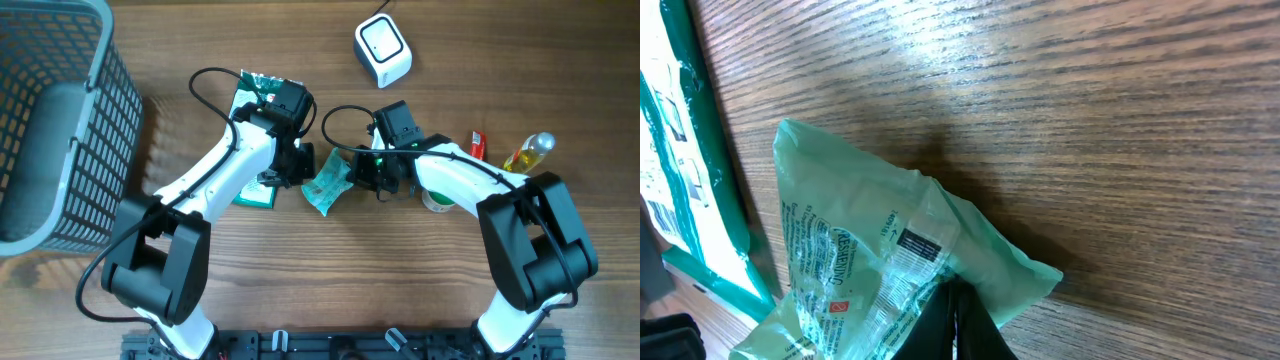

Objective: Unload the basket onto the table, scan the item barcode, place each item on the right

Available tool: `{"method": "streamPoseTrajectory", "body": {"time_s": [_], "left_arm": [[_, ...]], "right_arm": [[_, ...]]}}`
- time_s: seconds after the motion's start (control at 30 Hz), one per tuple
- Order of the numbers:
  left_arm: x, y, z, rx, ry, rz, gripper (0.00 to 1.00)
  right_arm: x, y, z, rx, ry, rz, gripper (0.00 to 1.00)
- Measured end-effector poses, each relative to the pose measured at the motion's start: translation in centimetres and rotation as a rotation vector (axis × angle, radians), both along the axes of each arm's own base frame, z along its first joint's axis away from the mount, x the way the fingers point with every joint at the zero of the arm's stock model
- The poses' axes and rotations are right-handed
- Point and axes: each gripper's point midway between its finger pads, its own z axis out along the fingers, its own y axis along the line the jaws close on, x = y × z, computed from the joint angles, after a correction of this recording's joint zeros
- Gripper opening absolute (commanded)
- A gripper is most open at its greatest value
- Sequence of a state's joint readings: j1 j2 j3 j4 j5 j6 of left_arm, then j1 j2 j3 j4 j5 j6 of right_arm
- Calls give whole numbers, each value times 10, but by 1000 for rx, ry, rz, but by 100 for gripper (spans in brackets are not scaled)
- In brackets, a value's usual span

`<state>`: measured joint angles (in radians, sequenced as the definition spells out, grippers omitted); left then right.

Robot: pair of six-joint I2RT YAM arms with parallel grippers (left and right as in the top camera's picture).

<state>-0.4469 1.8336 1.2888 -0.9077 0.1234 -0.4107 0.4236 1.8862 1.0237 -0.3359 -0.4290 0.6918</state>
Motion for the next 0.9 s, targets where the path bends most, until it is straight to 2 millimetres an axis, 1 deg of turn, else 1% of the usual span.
{"method": "streamPoseTrajectory", "body": {"time_s": [0.1, 0.17, 0.2, 0.33, 0.37, 0.47, 0.5, 0.7, 0.8, 0.9], "left_arm": [[0, 0, 0, 0, 0, 0, 4], [0, 0, 0, 0, -1, 0, 4], [1, 0, 0, -1, -3, 0, 4], [5, -3, 1, -12, -20, 13, 4], [6, -3, 1, -14, -22, 18, 4], [7, -5, 1, -22, -26, 19, 4], [7, -6, 1, -25, -26, 18, 4], [6, -7, 1, -30, -24, 16, 4], [5, -9, 1, -42, -16, 17, 4], [4, -10, 1, -48, -12, 16, 4]], "right_arm": [[0, 1, 3, 19, -5, 29, 6], [-3, -1, 7, 34, 1, 46, 9], [-4, -1, 12, 41, -3, 51, 9], [-1, 0, 48, 78, -77, 61, 8], [-1, 0, 53, 84, -91, 70, 8], [-2, 0, 54, 82, -97, 85, 7], [-3, 0, 54, 81, -99, 91, 4], [-2, 2, 54, 86, -101, 91, 4], [-2, 11, 57, 117, -111, 106, 4], [-8, 22, 48, 128, -85, 128, 4]]}}
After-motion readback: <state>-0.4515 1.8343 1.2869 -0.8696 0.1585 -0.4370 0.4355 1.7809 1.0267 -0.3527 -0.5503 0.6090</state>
